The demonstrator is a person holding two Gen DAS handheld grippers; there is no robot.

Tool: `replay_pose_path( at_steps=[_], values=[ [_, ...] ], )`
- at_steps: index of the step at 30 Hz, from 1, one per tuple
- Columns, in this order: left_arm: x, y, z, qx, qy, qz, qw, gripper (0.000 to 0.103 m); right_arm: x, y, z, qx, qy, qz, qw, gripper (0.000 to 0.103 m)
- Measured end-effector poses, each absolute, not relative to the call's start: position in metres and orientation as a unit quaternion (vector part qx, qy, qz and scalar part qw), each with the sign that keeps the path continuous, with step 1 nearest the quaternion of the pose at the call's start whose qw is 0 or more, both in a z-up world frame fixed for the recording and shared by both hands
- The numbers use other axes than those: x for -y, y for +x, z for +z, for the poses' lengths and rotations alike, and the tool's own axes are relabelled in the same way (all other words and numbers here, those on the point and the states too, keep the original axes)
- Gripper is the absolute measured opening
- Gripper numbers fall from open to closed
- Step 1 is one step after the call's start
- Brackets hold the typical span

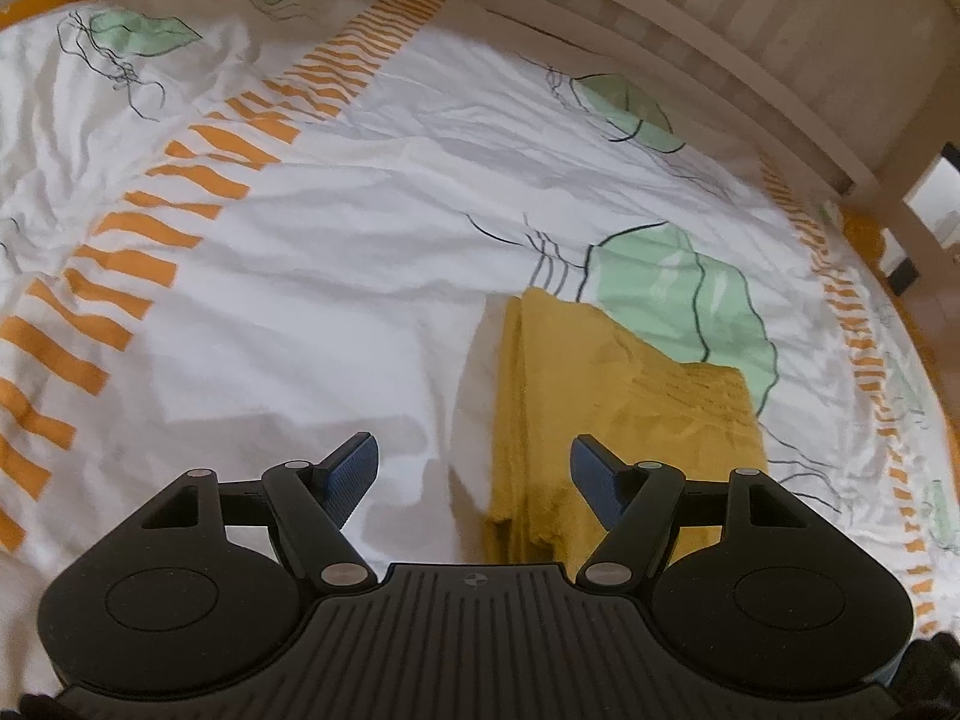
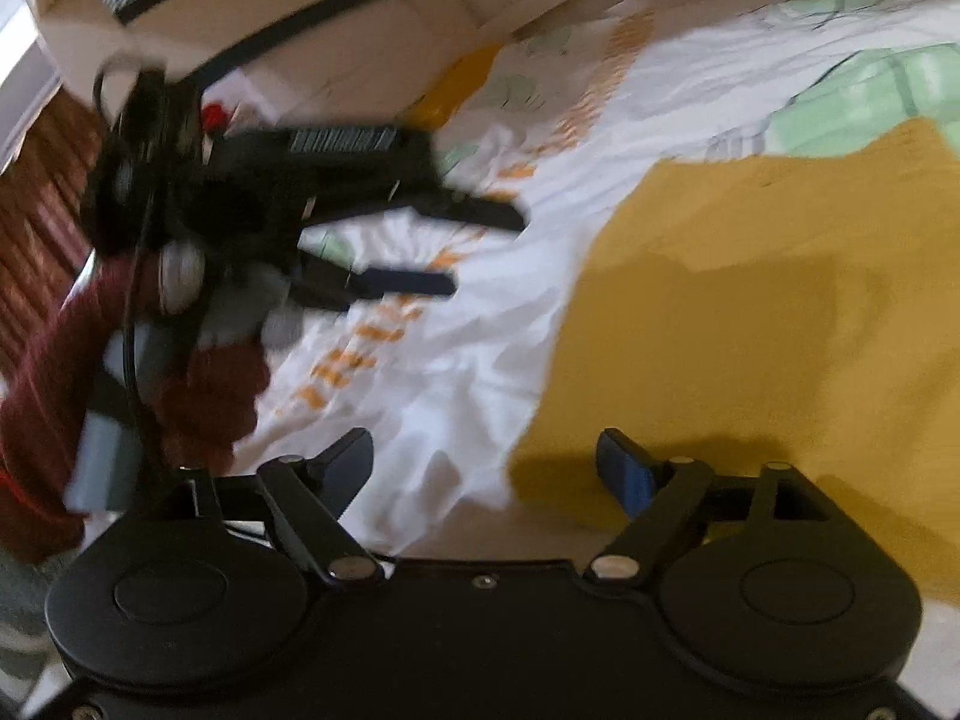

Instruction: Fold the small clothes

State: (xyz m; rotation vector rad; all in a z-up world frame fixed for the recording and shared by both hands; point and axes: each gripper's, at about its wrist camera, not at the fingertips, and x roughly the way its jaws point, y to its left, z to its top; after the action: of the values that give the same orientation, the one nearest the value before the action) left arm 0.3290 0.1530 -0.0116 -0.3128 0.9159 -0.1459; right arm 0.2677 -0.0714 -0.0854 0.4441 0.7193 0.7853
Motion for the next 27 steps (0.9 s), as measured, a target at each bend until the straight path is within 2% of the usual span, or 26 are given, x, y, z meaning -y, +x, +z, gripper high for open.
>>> replay_pose_path(
  at_steps=[2, 5, 9, 17, 23, 27],
  values=[
    [-0.151, 0.327, -0.016, -0.441, -0.163, -0.084, 0.879, 0.070, 0.088, 0.266, -0.084, -0.334, 0.224, 0.354, 0.845, 0.099],
    [-0.149, 0.322, -0.025, -0.443, -0.192, -0.122, 0.867, 0.070, 0.112, 0.266, -0.082, -0.327, 0.236, 0.321, 0.857, 0.103],
    [-0.143, 0.316, -0.039, -0.462, -0.197, -0.139, 0.853, 0.070, 0.140, 0.264, -0.081, -0.321, 0.239, 0.267, 0.877, 0.103],
    [-0.113, 0.298, -0.047, -0.476, -0.100, -0.124, 0.865, 0.071, 0.179, 0.270, -0.086, -0.321, 0.221, 0.205, 0.898, 0.103],
    [-0.099, 0.294, -0.068, -0.490, -0.063, -0.128, 0.860, 0.072, 0.192, 0.291, -0.095, -0.338, 0.215, 0.211, 0.892, 0.103],
    [-0.101, 0.299, -0.076, -0.486, -0.078, -0.143, 0.859, 0.081, 0.195, 0.310, -0.107, -0.354, 0.227, 0.230, 0.878, 0.103]
  ],
)
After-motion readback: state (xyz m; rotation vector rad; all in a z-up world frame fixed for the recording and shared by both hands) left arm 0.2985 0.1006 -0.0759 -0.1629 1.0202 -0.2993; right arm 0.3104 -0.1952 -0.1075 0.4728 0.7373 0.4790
